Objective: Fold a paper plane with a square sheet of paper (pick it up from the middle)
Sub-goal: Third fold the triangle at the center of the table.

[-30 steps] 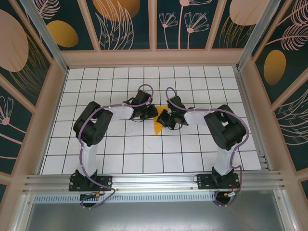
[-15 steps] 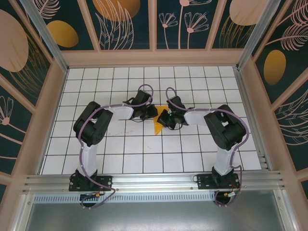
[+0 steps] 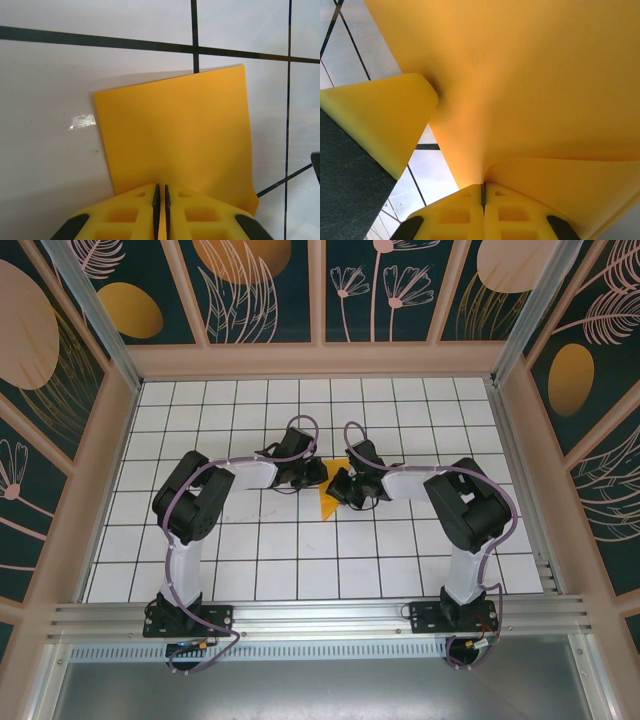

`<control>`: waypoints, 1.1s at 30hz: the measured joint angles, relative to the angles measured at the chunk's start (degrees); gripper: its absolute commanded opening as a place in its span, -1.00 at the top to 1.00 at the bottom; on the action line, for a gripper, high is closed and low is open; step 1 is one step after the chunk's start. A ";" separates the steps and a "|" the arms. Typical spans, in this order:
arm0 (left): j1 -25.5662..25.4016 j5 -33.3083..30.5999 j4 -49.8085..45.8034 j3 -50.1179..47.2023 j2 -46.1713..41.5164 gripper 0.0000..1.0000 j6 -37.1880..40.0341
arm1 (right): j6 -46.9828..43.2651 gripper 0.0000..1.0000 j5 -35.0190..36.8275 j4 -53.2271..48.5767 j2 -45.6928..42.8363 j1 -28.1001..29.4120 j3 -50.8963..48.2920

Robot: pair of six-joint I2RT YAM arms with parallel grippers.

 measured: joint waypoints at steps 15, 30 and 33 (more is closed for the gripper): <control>0.00 0.04 0.22 -0.15 0.00 0.70 0.00 | -0.68 0.92 0.96 -0.76 -0.39 0.31 0.00; 0.00 0.22 0.26 -0.15 0.00 0.70 0.00 | -1.51 0.92 1.79 -1.51 -0.72 0.66 -0.02; 0.00 0.24 0.26 -0.15 0.00 0.70 0.00 | -1.53 0.92 1.99 -2.23 -1.25 0.68 -0.33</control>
